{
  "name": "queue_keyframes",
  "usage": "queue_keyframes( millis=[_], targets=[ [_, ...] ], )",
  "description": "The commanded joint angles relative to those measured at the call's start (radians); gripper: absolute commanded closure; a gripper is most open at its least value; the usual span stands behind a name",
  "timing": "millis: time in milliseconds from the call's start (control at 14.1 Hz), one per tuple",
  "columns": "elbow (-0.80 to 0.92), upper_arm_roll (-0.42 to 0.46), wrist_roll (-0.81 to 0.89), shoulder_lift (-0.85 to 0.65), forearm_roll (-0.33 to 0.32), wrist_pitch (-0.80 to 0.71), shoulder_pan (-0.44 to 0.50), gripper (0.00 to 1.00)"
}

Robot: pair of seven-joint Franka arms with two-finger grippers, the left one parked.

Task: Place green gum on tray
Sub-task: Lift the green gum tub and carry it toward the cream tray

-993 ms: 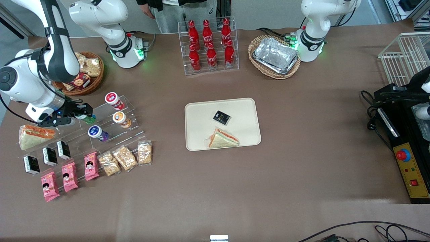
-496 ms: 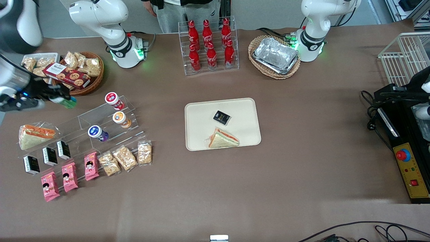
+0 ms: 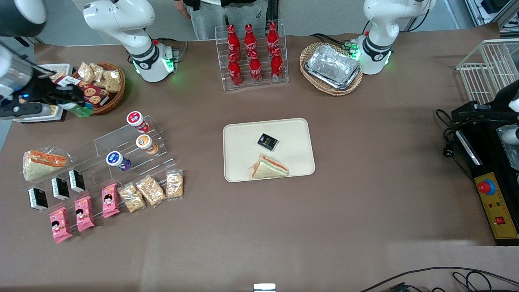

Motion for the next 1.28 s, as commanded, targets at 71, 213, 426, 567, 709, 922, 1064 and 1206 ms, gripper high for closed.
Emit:
queue_keyframes(
  millis=[71,213,426,567,709,922,1064,1206],
  targets=[
    [0.015,0.221,0.277,-0.009,0.093,-0.018,0.005,0.87],
    [0.010,0.307,0.403,0.005,0.150,0.015,0.005,0.87],
    [-0.048,0.474,0.604,0.039,0.163,0.150,0.005,0.87],
    [-0.099,0.564,0.713,0.091,0.163,0.285,0.022,0.86],
    [-0.122,0.614,0.832,0.183,0.149,0.424,0.055,0.87],
    [-0.154,0.668,0.914,0.305,0.070,0.599,0.077,0.87],
    [-0.154,0.670,0.988,0.405,0.002,0.685,0.101,0.87],
    [-0.154,0.670,1.092,0.503,-0.105,0.780,0.141,0.87]
  ],
)
